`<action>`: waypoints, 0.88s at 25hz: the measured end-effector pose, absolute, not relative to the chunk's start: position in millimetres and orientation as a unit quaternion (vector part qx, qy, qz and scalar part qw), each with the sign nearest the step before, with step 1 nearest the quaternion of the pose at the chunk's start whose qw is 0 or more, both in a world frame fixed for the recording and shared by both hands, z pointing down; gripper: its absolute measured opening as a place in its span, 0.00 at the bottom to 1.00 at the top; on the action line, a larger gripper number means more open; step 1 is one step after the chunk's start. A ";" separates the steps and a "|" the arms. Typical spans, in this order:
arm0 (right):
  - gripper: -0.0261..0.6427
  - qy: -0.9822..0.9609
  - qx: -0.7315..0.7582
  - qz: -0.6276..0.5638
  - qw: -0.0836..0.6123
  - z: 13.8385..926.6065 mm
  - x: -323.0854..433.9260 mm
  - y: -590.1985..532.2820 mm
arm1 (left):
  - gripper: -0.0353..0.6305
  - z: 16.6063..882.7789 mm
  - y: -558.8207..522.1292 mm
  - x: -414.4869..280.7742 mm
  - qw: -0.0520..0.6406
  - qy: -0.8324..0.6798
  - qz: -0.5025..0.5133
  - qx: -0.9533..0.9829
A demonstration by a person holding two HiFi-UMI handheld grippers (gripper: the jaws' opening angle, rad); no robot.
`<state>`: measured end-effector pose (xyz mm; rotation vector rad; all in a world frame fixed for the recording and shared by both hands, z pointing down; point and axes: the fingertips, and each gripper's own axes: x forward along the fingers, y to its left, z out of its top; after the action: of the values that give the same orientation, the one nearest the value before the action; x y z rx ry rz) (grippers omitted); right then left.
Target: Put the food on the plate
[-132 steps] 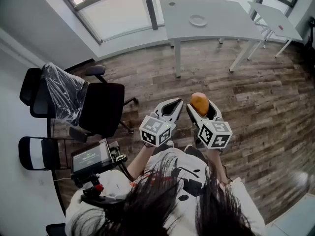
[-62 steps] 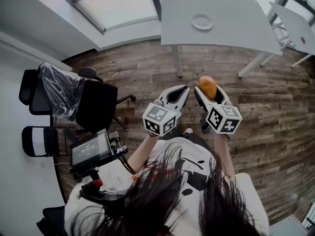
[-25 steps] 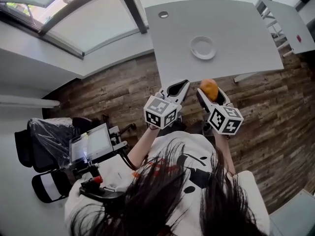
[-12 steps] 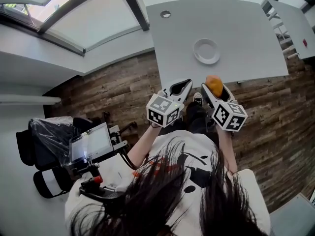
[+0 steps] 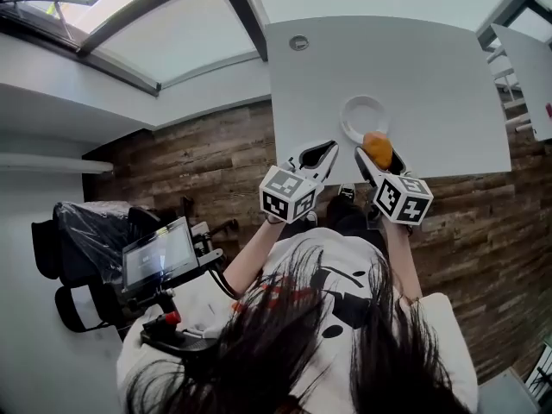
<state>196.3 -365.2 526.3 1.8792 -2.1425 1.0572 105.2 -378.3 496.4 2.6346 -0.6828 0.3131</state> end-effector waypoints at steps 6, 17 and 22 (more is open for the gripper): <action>0.59 -0.730 0.587 0.335 0.101 547.8 235.0 -414.4 | 0.06 500.8 -420.5 144.5 0.203 -0.271 0.116 0.934; 0.59 -0.789 0.497 0.260 0.249 603.2 219.9 -465.7 | 0.06 509.9 -441.8 138.9 0.211 -0.312 0.122 0.918; 0.59 -0.806 0.452 0.241 0.297 625.1 209.0 -473.9 | 0.06 512.2 -444.4 138.1 0.215 -0.320 0.124 0.914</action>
<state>209.0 -473.9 625.1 1.2018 -2.1420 0.6396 138.1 -444.4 512.2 2.5356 -0.8888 0.3449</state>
